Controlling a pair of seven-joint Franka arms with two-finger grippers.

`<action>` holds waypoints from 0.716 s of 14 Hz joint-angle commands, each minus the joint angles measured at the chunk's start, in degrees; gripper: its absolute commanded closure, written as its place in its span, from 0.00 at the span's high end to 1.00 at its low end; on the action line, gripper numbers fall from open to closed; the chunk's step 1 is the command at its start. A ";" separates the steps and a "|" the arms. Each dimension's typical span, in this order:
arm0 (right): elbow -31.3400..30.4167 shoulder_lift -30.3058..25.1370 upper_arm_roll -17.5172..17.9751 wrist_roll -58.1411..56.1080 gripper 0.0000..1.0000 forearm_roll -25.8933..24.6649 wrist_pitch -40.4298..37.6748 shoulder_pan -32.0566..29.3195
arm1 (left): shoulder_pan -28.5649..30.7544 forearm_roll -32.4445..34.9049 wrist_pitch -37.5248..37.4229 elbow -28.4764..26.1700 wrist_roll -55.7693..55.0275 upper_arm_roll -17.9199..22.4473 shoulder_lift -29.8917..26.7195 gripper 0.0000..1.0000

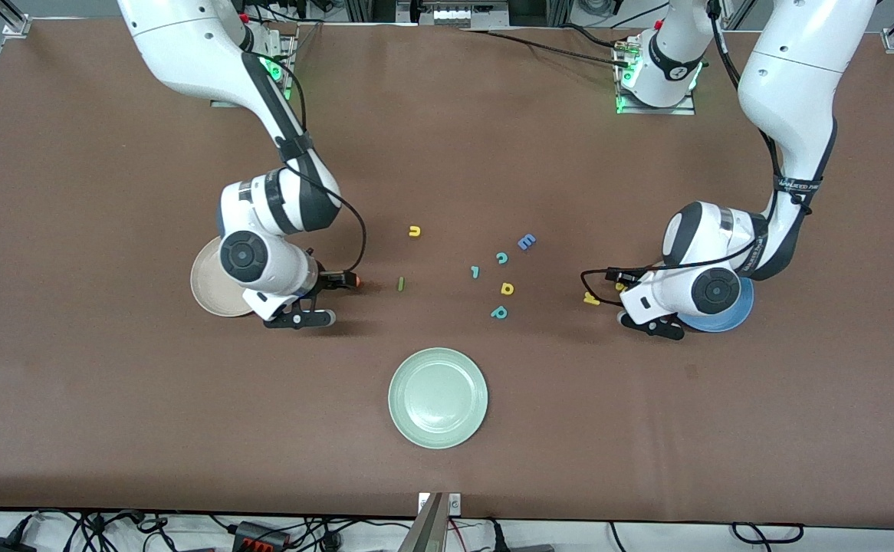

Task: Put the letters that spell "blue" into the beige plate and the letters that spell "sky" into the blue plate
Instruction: 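Grasp the orange e with the right gripper while the left gripper grasps the s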

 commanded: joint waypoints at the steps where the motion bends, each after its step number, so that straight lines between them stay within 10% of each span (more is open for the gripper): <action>1: 3.51 3.35 -0.30 5.24 0.86 0.65 0.66 2.34 | -0.24 0.04 3.38 -0.78 0.07 -0.07 1.10 1.00; 7: 3.43 5.11 -0.47 7.81 0.73 0.30 2.07 3.93 | -0.42 0.30 4.54 -0.78 1.65 0.02 1.72 0.48; 10: 2.47 5.02 -0.56 9.38 0.72 0.21 1.54 4.01 | -0.59 0.30 4.54 -0.34 2.18 0.02 1.72 0.45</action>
